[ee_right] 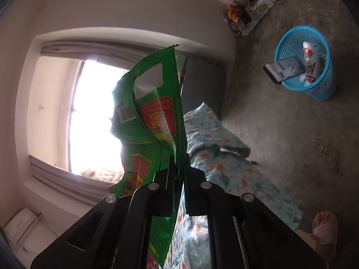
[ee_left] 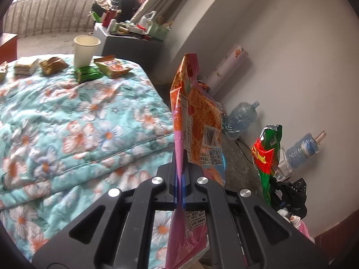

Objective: Collect trash
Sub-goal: 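Lift the chip bag and green bag and carry them toward the wastebasket, then open both grippers above the wastebasket to drop the two bags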

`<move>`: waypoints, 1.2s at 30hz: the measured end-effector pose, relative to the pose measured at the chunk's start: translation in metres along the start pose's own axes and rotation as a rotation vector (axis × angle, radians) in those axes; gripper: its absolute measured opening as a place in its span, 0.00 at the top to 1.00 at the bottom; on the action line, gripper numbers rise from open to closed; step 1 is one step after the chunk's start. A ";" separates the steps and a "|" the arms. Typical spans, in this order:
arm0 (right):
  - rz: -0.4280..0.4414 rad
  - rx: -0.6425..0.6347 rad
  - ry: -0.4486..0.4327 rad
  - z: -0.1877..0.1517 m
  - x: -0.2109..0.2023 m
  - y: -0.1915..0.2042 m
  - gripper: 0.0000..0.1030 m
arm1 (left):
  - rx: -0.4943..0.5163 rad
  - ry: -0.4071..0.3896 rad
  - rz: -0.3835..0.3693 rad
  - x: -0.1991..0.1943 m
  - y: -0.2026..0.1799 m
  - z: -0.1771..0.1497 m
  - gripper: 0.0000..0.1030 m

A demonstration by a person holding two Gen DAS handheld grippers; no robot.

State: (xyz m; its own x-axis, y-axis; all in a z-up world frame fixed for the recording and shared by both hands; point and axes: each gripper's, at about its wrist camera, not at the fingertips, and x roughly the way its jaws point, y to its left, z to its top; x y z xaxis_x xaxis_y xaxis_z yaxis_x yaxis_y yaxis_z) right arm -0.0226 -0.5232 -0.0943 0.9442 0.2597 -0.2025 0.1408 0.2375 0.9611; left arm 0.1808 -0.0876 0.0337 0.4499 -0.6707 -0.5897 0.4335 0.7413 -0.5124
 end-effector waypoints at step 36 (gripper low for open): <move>-0.712 0.124 -0.090 0.210 0.123 -0.250 0.56 | 0.317 0.394 -0.030 0.433 -0.196 0.042 0.99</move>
State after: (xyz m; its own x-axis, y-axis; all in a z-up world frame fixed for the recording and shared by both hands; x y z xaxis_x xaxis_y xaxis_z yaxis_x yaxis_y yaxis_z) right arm 0.1207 -0.7475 -0.3204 0.6315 0.0025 -0.7754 0.7576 0.2109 0.6177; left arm 0.3233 -0.5243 -0.0946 0.1317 -0.5859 -0.7996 0.6846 0.6372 -0.3541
